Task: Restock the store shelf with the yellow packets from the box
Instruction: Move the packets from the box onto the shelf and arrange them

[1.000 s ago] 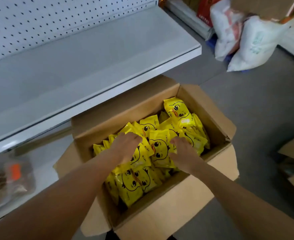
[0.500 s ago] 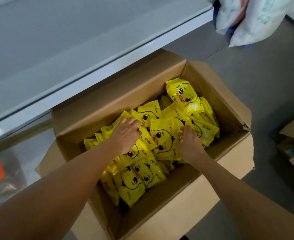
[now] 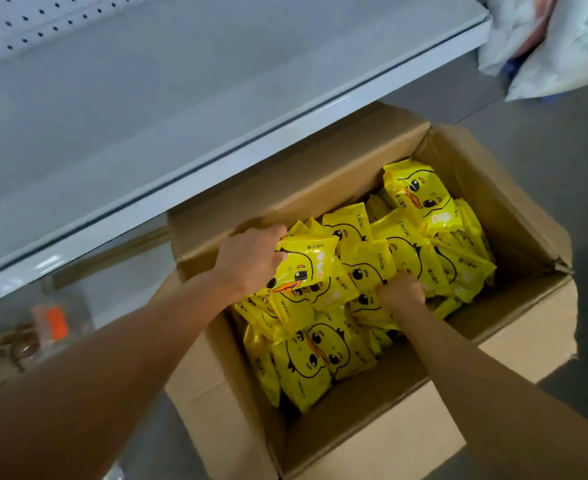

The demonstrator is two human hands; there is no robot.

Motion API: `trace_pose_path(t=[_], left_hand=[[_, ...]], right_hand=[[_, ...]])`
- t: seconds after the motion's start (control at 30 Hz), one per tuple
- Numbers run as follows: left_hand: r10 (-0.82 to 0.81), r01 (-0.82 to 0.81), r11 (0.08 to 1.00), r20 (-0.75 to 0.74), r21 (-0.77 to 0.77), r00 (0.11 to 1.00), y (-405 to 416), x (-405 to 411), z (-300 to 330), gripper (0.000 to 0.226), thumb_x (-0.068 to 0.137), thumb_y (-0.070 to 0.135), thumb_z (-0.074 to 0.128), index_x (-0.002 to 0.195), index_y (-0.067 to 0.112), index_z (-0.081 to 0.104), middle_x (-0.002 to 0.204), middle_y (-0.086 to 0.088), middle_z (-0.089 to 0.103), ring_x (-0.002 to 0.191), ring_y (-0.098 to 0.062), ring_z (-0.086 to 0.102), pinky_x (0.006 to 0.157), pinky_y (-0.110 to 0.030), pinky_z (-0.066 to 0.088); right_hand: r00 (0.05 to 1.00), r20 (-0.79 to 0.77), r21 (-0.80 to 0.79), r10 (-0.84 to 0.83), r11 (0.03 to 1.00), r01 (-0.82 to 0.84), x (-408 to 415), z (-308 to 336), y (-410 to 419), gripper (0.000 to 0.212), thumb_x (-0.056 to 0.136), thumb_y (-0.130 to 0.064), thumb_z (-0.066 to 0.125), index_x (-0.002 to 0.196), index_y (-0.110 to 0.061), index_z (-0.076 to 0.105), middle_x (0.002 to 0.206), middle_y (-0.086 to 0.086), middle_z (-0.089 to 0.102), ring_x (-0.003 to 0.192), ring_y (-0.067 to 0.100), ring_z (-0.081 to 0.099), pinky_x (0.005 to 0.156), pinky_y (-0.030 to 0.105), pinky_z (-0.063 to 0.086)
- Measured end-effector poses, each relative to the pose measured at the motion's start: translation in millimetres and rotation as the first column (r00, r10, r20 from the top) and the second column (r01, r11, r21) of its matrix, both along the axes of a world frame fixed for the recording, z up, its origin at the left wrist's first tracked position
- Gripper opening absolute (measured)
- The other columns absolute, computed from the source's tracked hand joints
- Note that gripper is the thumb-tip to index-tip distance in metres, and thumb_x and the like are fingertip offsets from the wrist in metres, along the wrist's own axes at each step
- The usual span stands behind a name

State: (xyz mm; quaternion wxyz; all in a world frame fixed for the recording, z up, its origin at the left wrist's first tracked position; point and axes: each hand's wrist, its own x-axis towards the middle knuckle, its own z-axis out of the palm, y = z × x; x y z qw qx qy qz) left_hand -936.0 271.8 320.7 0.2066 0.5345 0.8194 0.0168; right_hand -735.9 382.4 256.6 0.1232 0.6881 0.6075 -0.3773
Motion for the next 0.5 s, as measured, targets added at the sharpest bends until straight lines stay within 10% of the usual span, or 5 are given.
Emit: trace_pose_path(t=[0.5], left_hand=[[0.373,-0.375,0.919,0.041,0.124,0.927,-47,6,154,0.029,0.095,0.032,0.048,0.121,0.018,0.05,0.114,-0.01,0.061,0.106,-0.032,0.055,0.076,-0.034,0.038]], right_hand=[[0.868,-0.368,0.473,0.334,0.871,-0.134,7,182,2,0.025,0.099,-0.02,0.04,0.11,0.001,0.047,0.08,0.014,0.052,0.075,0.032,0.05,0.063,0.033,0.032]])
